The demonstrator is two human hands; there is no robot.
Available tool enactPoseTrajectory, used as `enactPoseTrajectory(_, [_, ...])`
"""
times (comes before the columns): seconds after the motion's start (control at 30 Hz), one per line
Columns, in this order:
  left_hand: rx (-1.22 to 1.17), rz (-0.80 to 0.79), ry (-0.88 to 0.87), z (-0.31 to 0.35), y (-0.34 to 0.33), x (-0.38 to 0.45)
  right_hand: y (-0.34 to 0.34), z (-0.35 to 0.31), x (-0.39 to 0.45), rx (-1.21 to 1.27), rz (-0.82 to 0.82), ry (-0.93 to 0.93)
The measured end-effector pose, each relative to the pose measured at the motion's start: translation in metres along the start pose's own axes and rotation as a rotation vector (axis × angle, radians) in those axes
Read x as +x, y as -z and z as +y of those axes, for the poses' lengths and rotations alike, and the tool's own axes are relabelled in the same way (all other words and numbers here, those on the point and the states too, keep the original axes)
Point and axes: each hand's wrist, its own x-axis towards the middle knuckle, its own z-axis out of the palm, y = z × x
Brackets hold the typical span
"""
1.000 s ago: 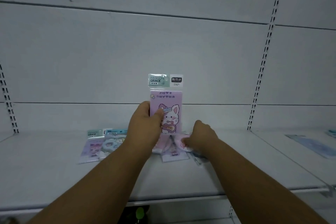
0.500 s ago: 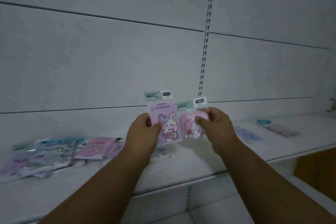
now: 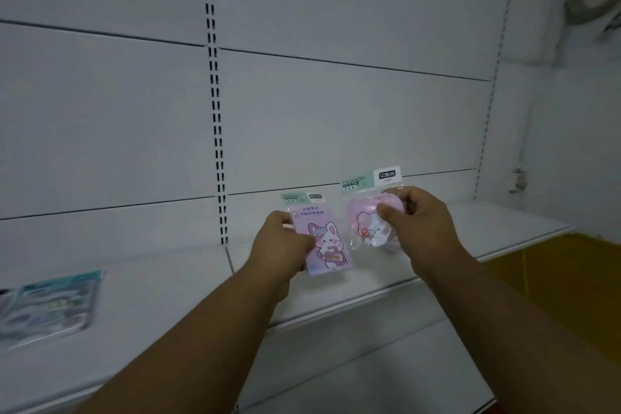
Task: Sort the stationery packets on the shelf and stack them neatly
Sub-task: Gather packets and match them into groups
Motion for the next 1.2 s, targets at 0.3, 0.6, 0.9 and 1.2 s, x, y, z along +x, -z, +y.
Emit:
enactPoseTrajectory(0.3, [0.128, 0.056, 0.131, -0.028, -0.023, 0.061, -0.009, 0.032, 0.042, 0.073, -0.093, -0.011])
enactPoseTrajectory(0.6, [0.952, 0.105, 0.041, -0.048, -0.006, 0.097, -0.031, 0.036, 0.076, 0.095, -0.153, -0.013])
enactPoseTrajectory(0.9, [0.346, 0.064, -0.208, -0.002, -0.044, 0.107, -0.022, 0.061, 0.1, 0.143, -0.289, -0.016])
enactPoseTrajectory(1.2, [0.15, -0.1, -0.149, 0.004, -0.168, 0.149, 0.083, 0.116, 0.163, 0.009, -0.302, -0.152])
